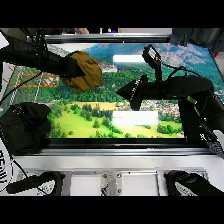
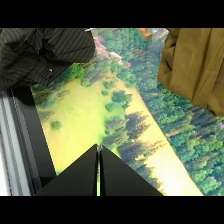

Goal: Fold the clothes and pants, and hang the long-sleeved shirts on hangers.

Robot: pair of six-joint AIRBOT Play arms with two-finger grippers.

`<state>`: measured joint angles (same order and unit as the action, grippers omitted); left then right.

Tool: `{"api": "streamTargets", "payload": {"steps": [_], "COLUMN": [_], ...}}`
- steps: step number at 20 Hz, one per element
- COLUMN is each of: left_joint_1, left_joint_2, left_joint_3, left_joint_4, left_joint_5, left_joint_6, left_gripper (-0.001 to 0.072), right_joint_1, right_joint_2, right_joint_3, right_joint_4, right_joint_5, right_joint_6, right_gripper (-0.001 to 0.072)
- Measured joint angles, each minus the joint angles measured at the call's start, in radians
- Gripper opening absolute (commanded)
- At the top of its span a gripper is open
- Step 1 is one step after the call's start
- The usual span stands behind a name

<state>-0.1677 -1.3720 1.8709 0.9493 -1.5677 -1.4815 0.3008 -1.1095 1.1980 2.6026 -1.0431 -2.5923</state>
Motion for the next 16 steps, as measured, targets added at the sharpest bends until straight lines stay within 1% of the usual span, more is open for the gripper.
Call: {"api": "streamTargets", "payload": {"steps": [6, 12, 13, 14, 16], "left_joint_1": [0.000, 0.003, 0.008, 0.014, 0.022], "left_joint_2": [-0.018, -0.074, -0.077, -0.071, -0.025], "left_joint_3": [-0.003, -0.003, -0.004, -0.011, -0.059], "left_joint_4": [-0.002, 0.001, 0.026, 0.084, 0.282], "left_joint_5": [0.000, -0.002, -0.007, -0.009, 0.005], "left_joint_6": [0.000, 0.000, 0.000, -0.006, -0.050], "left_gripper": [0.0019, 0.0016, 0.0016, 0.0016, 0.0017], "right_joint_1": [0.000, 0.000, 0.000, 0.000, 0.000], "right_joint_2": [-0.006, -0.008, -0.008, -0.008, -0.008], "right_joint_3": [-0.002, -0.002, -0.002, -0.002, -0.002], "right_joint_4": [0.002, 0.003, 0.003, 0.003, 0.003], "right_joint_5": [0.000, 0.000, 0.000, 0.000, 0.000], "right_joint_6": [0.000, 0.000, 0.000, 0.000, 0.000], "right_gripper": [0.0024, 0.0024, 0.0025, 0.0024, 0.0025]}}
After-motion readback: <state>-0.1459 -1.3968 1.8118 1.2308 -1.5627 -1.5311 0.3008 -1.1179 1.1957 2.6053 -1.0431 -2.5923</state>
